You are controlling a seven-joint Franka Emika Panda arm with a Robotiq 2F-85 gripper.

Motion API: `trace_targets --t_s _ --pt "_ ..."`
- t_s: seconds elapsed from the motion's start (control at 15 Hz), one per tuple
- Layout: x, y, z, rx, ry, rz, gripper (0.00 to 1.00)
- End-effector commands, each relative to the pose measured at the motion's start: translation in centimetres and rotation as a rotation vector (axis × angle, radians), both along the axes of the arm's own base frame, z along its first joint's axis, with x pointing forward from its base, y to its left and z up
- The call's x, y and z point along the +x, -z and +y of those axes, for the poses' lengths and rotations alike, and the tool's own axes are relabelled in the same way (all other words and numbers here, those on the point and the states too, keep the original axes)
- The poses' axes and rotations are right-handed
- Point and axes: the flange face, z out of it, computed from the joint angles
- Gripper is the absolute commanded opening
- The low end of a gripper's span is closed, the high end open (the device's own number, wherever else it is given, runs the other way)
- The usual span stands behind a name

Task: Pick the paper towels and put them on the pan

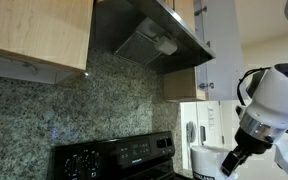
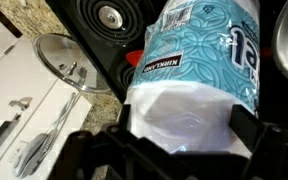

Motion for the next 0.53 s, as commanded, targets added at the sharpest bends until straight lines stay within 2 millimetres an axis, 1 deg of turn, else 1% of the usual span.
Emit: trace_targets --t_s 0.0,0.13,0.47 --pt "2.4 0.4 0.3 -0.052 -0.004 -0.08 1.0" --pt "3.0 0.8 0.4 -0.052 -0.014 -0.1 1.0" --pt "3.8 2.0 1.5 0.002 -0.075 -0.092 1.0"
